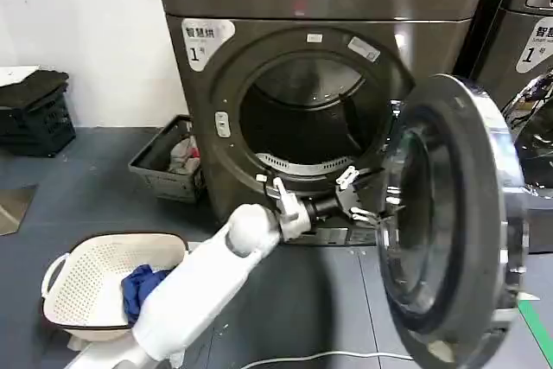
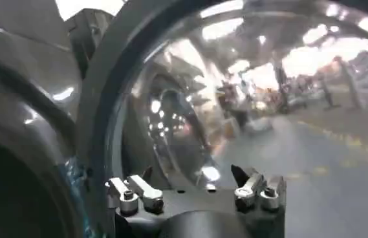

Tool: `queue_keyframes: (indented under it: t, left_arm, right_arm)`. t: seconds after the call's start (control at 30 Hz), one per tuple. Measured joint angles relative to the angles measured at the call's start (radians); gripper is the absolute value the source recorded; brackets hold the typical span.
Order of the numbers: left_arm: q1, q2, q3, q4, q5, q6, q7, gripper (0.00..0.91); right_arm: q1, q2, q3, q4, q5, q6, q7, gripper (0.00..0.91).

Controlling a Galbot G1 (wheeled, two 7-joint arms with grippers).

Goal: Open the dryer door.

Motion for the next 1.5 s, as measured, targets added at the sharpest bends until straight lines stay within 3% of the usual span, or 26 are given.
queue_keyframes:
  t: [0.1, 0.6, 1.23, 1.5]
  left_arm:
    - [-0.010, -0.031, 0.014, 0.025, 0.015, -0.017, -0.031, 0.907]
    - [-0.073, -0.187, 0.054, 0.164, 0.071, -0.021, -0.188, 0.907]
    - [-0.078, -0.241, 0.041, 0.256, 0.169, 0.034, -0.391, 0.907]
    - [-0.070, -0.241, 0.038, 0.261, 0.193, 0.067, -0.424, 0.907]
  right_arm:
    - [-0.007, 0.005, 0.044, -0.058, -0.023, 0.030, 0.031, 0.907]
    - [-0.032, 0.016, 0.173, -0.245, -0.025, 0.068, 0.088, 0.907]
    - [-0.043, 0.018, 0.201, -0.278, -0.028, 0.085, 0.093, 0.907]
    - [-0.046, 0.021, 0.203, -0.276, -0.025, 0.084, 0.084, 0.907]
